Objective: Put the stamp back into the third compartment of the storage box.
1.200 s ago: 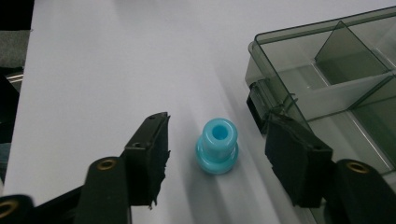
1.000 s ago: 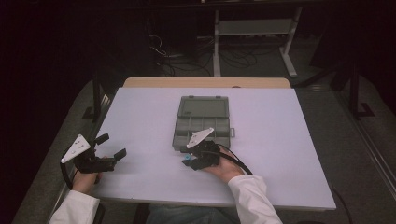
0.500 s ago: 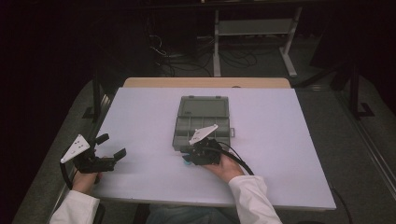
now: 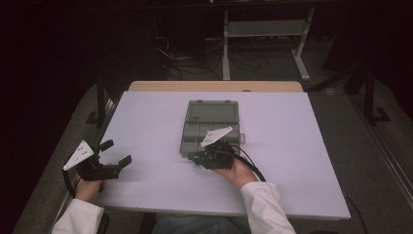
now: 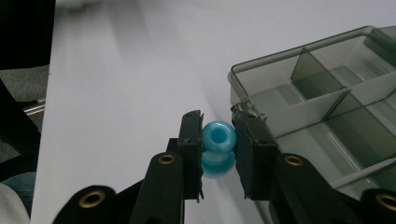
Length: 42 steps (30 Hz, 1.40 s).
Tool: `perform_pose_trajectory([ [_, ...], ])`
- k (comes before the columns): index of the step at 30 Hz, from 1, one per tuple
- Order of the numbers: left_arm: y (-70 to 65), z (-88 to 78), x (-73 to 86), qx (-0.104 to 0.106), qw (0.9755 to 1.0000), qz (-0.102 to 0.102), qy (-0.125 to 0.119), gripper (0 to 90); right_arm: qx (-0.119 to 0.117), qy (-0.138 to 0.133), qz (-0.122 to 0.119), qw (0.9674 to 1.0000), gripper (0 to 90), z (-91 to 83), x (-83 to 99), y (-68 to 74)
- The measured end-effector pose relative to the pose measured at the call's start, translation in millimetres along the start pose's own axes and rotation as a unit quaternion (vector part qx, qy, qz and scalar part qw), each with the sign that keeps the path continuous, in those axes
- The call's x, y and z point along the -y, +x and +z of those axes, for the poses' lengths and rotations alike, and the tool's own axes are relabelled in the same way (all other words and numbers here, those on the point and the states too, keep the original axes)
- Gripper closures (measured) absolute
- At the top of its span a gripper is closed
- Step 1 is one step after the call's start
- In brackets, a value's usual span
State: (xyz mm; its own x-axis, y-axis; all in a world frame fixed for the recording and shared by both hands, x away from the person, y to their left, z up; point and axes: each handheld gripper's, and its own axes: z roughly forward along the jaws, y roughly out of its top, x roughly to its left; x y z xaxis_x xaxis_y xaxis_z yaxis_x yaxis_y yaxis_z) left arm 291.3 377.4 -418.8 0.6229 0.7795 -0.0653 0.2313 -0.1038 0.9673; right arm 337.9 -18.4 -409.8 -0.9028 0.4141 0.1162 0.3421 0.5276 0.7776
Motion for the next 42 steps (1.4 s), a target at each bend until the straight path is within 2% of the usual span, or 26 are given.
perform_pose_trajectory([
  [8,0.4,0.1,-0.3,0.001,1.0,0.004,0.001,0.0,-0.002,-0.01,0.001,0.9999,71.8,-11.5,-8.6,-4.7],
  [13,0.0,0.0,-0.1,0.0,1.0,0.0,0.0,0.0,0.005,-0.015,-0.002,0.9999,71.7,-19.1,-11.4,-9.5],
  [17,0.5,-0.1,0.0,0.0,1.0,0.001,0.0,0.0,0.005,-0.023,0.004,0.9997,71.8,-26.1,-16.2,-11.9],
  [35,-0.1,0.4,-0.4,0.002,1.0,-0.002,-0.001,0.0,0.015,-0.029,0.004,0.9995,71.8,-39.2,-33.2,-27.2],
  [42,0.0,0.4,-0.4,0.001,1.0,-0.002,-0.001,0.0,0.019,-0.029,0.012,0.9993,71.8,-42.0,-36.2,-35.2],
])
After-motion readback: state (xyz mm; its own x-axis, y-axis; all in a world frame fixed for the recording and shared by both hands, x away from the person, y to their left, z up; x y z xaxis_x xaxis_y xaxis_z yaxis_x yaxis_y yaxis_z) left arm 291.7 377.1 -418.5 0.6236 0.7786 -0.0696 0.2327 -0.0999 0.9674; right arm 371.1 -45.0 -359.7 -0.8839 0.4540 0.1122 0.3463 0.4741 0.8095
